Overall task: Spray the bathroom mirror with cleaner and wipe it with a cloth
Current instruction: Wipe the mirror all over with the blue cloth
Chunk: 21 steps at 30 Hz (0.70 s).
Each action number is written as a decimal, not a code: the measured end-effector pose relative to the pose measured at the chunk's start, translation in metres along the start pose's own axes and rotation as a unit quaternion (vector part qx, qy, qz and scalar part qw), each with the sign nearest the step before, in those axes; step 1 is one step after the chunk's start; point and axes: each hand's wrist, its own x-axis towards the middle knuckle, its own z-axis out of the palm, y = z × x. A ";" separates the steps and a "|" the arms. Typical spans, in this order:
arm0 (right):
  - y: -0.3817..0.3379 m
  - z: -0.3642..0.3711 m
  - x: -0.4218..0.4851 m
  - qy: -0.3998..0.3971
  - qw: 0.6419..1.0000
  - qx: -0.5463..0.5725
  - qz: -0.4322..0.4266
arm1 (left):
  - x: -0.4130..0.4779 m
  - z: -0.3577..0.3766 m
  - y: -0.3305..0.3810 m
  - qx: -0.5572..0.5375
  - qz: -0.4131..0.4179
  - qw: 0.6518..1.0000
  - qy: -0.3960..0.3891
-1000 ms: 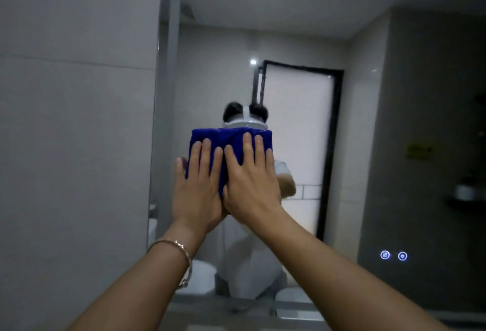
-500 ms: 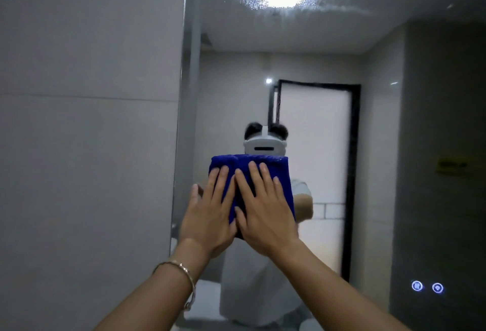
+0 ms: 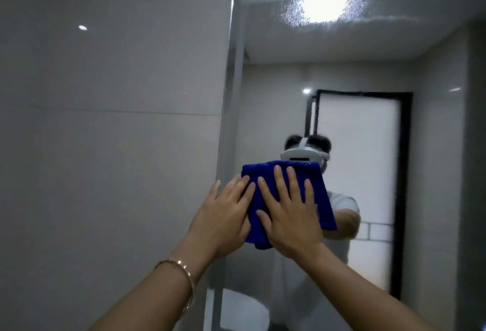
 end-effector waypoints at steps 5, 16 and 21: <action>-0.014 -0.013 0.061 0.023 0.998 -0.026 -0.050 | 0.016 0.003 -0.025 -0.027 0.002 0.994 0.106; -0.025 -0.082 0.264 0.098 0.989 -0.113 -0.017 | 0.120 -0.068 -0.129 -0.026 0.005 0.962 0.273; 0.013 -0.136 0.358 0.111 0.989 -0.091 0.034 | 0.176 -0.105 -0.156 -0.036 -0.004 0.951 0.307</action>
